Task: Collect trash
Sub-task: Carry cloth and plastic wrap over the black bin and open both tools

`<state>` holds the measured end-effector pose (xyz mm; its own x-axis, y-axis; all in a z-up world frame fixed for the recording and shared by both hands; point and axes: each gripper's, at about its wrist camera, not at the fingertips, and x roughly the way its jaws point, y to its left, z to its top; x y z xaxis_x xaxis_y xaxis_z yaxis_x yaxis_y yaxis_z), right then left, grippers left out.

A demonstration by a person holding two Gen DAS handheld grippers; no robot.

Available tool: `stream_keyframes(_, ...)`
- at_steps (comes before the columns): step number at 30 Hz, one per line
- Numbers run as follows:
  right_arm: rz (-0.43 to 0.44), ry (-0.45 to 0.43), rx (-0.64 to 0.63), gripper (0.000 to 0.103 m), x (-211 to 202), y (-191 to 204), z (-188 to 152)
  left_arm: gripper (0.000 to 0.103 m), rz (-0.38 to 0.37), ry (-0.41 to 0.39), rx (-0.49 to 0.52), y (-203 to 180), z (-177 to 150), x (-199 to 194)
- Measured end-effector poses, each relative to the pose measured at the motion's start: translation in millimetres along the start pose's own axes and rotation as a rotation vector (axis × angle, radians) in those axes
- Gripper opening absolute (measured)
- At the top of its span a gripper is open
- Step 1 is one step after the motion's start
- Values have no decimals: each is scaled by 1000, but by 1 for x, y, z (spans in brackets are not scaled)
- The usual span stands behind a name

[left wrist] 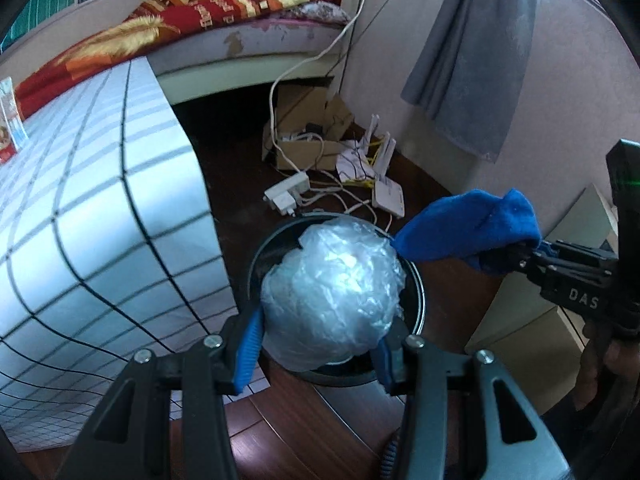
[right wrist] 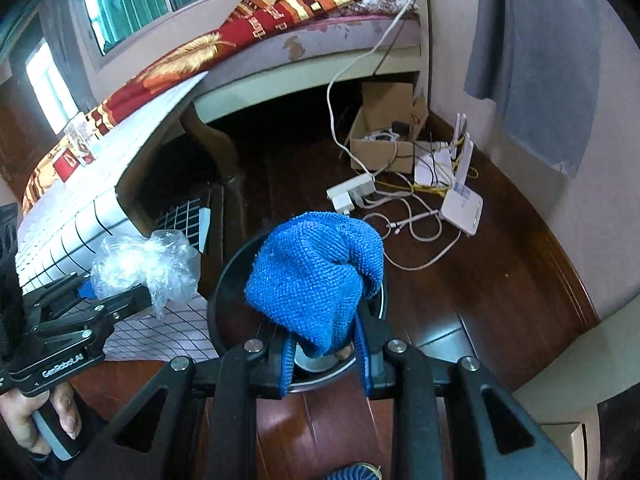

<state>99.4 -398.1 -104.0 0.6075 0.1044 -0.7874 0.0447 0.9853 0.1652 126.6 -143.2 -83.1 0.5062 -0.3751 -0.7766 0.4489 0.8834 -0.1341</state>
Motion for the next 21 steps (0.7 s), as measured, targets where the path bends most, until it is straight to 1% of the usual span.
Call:
stream_keyframes(6, -1, 52, -16, 27, 19, -2, -10, 48, 2, 49, -41, 6, -7, 24)
stream_keyframes(8, 4, 64, -24, 27, 25, -1, -12, 48, 0, 52, -58, 8, -10, 29)
stream_keyframes(10, 8, 82, -35, 27, 34, 1, -13, 49, 15, 57, -66, 8, -13, 36)
stream_keyframes(13, 8, 103, -72, 27, 49, 6, -13, 49, 16, 63, -80, 10, -15, 44)
stream_keyframes(17, 4, 130, -135, 27, 66, 15, -14, 49, 11, 93, -106, 16, -18, 59)
stream_keyframes(21, 14, 159, -169, 27, 83, 18, -12, 49, 12, 117, -127, 21, -18, 72)
